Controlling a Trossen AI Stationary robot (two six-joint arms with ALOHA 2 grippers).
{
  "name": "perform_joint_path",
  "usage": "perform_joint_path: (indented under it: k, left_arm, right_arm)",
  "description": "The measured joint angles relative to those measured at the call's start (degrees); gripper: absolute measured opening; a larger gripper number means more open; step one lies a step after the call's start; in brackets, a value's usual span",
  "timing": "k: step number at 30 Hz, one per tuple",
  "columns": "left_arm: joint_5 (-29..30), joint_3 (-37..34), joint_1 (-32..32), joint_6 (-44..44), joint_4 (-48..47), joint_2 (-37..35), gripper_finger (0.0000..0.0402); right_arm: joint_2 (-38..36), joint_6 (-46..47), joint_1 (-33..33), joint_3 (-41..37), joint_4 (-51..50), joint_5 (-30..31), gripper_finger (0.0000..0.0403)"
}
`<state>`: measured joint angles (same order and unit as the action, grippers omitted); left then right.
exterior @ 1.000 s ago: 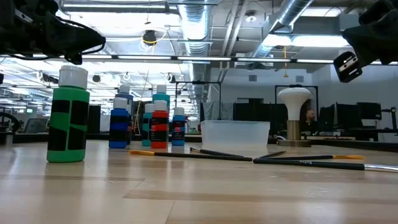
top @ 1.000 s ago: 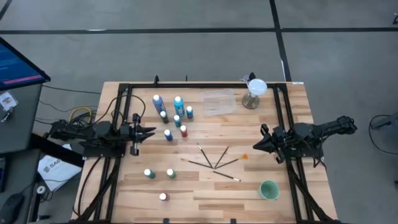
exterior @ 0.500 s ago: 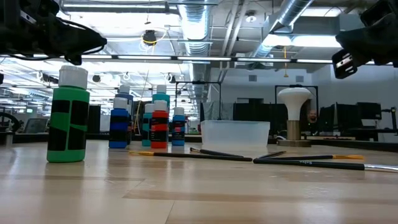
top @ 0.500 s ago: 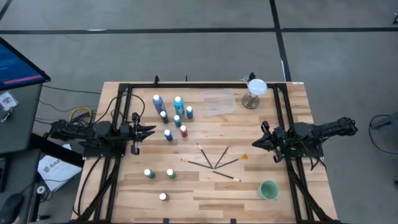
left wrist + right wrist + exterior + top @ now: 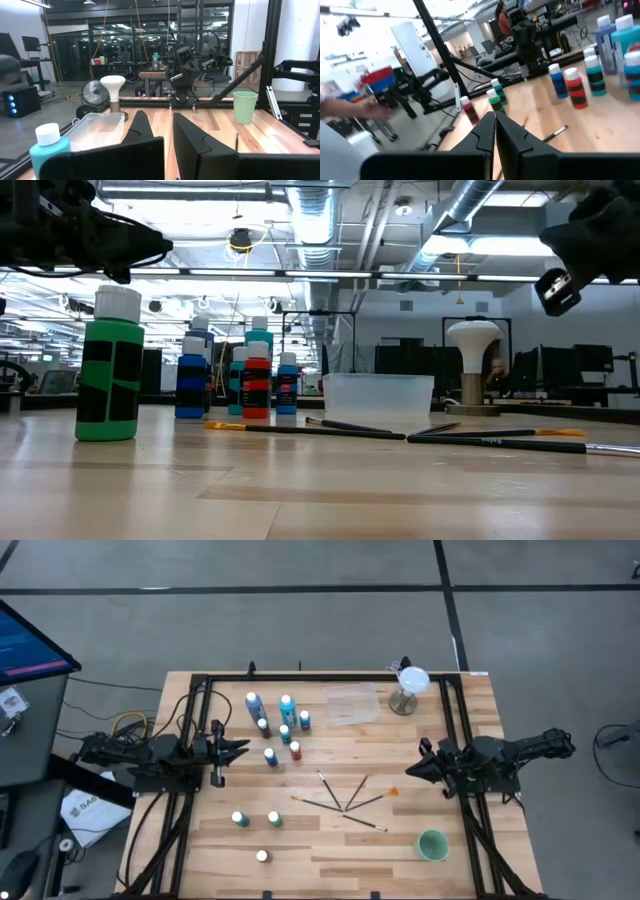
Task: Pick & Place Paint Supplies
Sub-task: Put the large light blue paint bottle into the transparent bin
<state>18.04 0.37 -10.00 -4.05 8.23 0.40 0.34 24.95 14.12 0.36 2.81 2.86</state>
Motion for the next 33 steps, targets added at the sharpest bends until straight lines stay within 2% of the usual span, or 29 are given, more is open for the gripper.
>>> perform_joint_path:
  k: [7, 14, 19, 22, 26, 33]
  left_arm:
    - [-0.02, 0.01, 0.0, 0.0, 0.02, 0.02, 0.0001]
    - [-0.02, -0.01, 0.0, 0.0, 0.02, 0.02, 0.0001]
    - [-0.04, -0.01, 0.0, 0.0, 0.02, 0.02, 0.0001]
    - [-0.04, 0.01, 0.0, 0.0, 0.02, 0.02, 0.0001]
    - [-0.04, -0.01, 0.0, 0.0, 0.04, 0.02, 0.0001]
    - [-0.07, 0.0, 0.0, 0.0, 0.13, 0.02, 0.0001]
  right_arm:
    - [0.02, 5.24, -0.01, -0.02, 6.99, 0.12, 0.001]
    - [0.02, 5.15, -0.05, -0.02, 16.9, 0.25, 0.001]
    - [0.04, 3.32, -1.32, 2.26, 18.11, 4.8, 0.0021]
    - [0.82, 0.37, -2.49, 5.71, 17.23, 6.18, 0.005]
    - [5.26, -5.57, -3.86, 12.27, 10.69, 10.1, 0.0104]
    - [20.44, -14.96, -6.2, 24.86, 0.64, 11.23, 0.0217]
